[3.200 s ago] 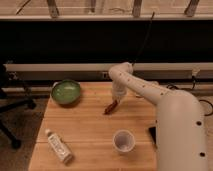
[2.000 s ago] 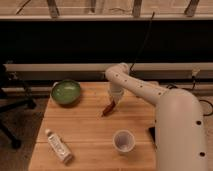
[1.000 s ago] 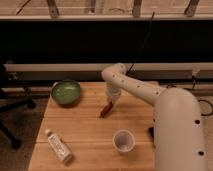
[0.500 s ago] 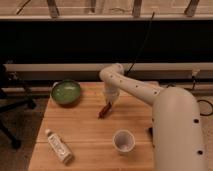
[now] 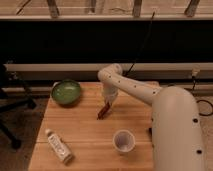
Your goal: Drag the pepper across the table
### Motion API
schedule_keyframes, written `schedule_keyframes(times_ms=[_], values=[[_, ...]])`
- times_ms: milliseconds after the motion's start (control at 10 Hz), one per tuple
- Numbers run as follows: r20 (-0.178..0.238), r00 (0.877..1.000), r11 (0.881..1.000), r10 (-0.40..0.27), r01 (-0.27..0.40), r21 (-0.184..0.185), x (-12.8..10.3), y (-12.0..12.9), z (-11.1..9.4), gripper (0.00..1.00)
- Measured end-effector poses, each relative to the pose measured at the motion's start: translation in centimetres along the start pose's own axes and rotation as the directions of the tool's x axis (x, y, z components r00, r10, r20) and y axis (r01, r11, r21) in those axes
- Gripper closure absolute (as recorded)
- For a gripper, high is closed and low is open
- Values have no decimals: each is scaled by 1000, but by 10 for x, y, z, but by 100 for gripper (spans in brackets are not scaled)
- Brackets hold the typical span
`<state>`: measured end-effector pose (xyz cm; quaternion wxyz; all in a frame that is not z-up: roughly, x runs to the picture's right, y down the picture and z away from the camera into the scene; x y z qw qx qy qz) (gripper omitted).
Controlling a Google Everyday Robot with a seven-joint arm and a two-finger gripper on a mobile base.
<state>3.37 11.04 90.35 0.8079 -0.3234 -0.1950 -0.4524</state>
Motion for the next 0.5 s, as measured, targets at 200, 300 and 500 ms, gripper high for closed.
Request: schedule_keyframes(times_ms=[200, 300, 500], values=[[2, 1000, 1000, -11, 11, -1, -5, -3, 0, 100], [3, 1000, 1000, -15, 15, -1, -6, -5, 0, 100], [3, 1000, 1000, -16, 16, -1, -7, -4, 0, 100]])
